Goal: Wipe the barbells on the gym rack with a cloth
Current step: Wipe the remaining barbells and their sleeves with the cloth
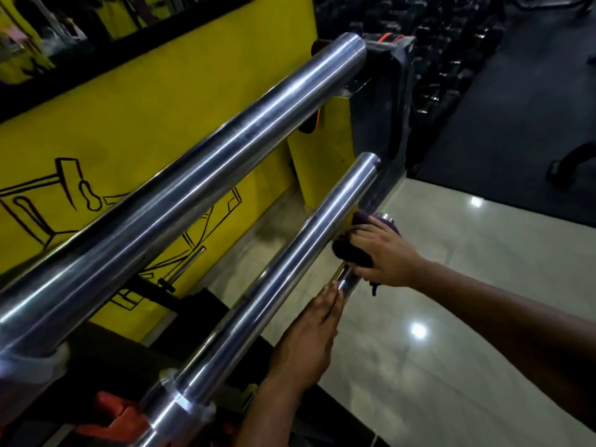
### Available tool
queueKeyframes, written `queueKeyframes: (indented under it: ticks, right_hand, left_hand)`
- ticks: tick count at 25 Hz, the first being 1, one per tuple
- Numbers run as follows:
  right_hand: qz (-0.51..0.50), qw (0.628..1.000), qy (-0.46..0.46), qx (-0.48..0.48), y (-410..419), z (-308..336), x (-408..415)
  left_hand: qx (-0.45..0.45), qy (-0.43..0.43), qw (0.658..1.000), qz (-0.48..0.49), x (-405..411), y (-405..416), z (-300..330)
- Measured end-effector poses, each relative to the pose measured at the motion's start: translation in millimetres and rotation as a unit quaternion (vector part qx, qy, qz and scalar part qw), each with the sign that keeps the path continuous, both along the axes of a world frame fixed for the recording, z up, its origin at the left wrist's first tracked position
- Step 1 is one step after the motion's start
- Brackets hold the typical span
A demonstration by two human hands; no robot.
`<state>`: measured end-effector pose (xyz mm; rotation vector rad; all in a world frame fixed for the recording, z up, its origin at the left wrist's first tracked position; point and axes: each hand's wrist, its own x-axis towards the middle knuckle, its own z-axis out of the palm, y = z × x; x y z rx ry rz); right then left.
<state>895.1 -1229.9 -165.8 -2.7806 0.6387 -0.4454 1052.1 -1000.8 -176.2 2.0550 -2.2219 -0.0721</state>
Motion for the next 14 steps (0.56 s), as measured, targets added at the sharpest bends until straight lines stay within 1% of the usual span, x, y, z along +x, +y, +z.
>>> queueKeyframes:
  ticks: [1,3,5,6,7,8,10,12,13,14]
  right_hand:
    - [0.022,0.999,-0.03,0.002,-5,-7,-14]
    - [-0.003,0.998,-0.057,0.023,-24,-11,-22]
    - [-0.101,0.992,-0.054,0.06,-35,-3,-4]
    - [-0.151,0.986,-0.036,0.053,-30,4,8]
    - [-0.172,0.984,-0.02,0.035,-21,8,19]
    - [-0.162,0.987,-0.012,0.018,-10,9,24]
    - [-0.073,0.997,-0.032,-0.003,7,-2,13]
    - [0.015,0.999,-0.047,0.002,5,-16,-17]
    - [0.024,0.998,-0.051,0.016,-4,-21,-29]
    - [0.001,0.997,-0.056,0.046,-12,-21,-33]
  left_hand:
    - [-0.001,-0.003,1.0,0.004,0,0,0]
    - [-0.004,-0.005,1.0,0.0,1,-2,0]
    - [0.017,0.02,0.999,-0.018,2,-3,1]
    - [0.019,0.029,0.999,-0.024,3,-3,0]
    - [0.015,0.031,0.999,-0.024,4,-3,-1]
    - [0.012,0.031,0.999,-0.021,4,-3,-1]
    - [-0.002,0.033,0.999,-0.02,4,-2,-4]
    - [-0.017,0.028,0.999,-0.024,4,-2,-5]
    - [-0.014,0.024,0.999,-0.023,4,-2,-5]
    - [-0.015,0.023,0.999,-0.023,4,-3,-6]
